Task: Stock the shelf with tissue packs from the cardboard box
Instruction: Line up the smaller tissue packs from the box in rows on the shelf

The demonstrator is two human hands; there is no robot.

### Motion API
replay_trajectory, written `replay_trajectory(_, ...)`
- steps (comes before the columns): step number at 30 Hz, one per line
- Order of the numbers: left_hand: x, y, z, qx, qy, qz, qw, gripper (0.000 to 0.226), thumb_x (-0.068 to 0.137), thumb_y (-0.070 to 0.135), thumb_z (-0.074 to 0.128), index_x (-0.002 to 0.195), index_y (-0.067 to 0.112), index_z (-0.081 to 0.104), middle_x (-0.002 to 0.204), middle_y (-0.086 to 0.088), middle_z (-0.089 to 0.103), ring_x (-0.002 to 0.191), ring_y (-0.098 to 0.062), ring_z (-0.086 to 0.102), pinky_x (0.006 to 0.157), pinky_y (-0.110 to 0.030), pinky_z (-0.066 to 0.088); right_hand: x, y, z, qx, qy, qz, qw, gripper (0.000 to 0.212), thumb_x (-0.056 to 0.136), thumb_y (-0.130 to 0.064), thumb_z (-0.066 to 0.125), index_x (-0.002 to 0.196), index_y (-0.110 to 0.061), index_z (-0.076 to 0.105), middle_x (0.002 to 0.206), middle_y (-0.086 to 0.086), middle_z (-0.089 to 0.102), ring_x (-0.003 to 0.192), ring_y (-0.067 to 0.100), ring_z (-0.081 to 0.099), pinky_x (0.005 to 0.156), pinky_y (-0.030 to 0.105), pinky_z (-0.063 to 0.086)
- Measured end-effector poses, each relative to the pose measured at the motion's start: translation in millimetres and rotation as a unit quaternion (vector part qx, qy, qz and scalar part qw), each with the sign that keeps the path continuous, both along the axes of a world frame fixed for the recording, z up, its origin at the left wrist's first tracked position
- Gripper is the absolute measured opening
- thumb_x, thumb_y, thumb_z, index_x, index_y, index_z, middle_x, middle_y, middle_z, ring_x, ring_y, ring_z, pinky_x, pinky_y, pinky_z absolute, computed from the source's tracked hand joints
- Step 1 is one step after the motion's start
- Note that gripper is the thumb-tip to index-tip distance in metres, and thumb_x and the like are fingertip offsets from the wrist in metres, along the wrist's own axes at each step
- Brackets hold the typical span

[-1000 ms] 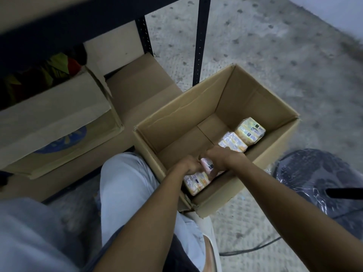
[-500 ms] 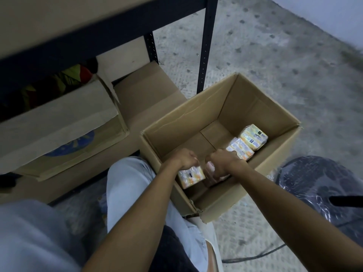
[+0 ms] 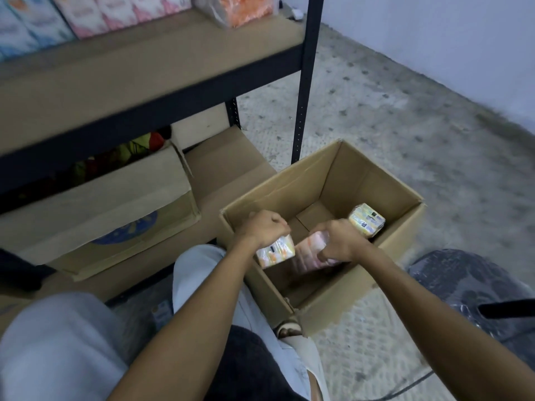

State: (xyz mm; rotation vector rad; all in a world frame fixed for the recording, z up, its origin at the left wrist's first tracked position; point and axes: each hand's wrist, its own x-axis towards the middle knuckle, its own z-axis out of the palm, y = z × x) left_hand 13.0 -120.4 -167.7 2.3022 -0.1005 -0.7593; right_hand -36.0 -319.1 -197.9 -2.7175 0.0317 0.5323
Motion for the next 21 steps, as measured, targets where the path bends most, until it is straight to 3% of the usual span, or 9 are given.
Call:
replay_trajectory(5,-10,16,35,-0.021,-0.083,0.029,0.996,0.022,0.071,0.045,0.062,0.090,0.041,0.072,0.089,0.023,0.068,0.076,-0.002,0.064,0.077,-0.026,0.053,-10,-1,26,0.018,-0.107,-0.039,0.993,0.056,0.046,-0.037,0.069,0.102,-0.034,0.067,0.086,-0.011,0.056,0.087,0.020,0.055,0.077,0.032,0.047)
replay_trajectory(11,-18,36,73,-0.074,-0.163,0.072,0.981,0.023,0.072,0.037,0.068,0.094,0.041,0.073,0.092,0.025,0.064,0.074,0.003,0.061,0.071,-0.020,0.052,-24,-3,78,0.054,-0.225,-0.084,0.969,0.055,0.046,-0.037,0.063,0.101,-0.033,0.067,0.095,-0.007,0.060,0.096,0.019,0.048,0.080,0.038,0.047)
replay_trajectory(16,-23,54,108,-0.121,-0.210,0.058,0.968,0.025,0.072,0.032,0.066,0.094,0.042,0.073,0.103,0.019,0.067,0.084,-0.003,0.064,0.077,-0.022,0.053,-36,-1,124,0.090,-0.303,-0.103,0.943,0.046,0.047,-0.031,0.062,0.092,-0.030,0.068,0.090,-0.003,0.064,0.088,0.018,0.055,0.074,0.028,0.042)
replay_trajectory(21,-31,70,147,-0.131,-0.265,0.043,0.954,0.036,0.060,0.046,0.058,0.095,0.049,0.070,0.106,0.024,0.067,0.096,-0.001,0.062,0.089,-0.034,0.053,-48,7,165,0.098,-0.382,-0.098,0.914,0.045,0.047,-0.029,0.065,0.091,-0.022,0.071,0.090,0.000,0.068,0.082,0.018,0.057,0.081,0.035,0.046)
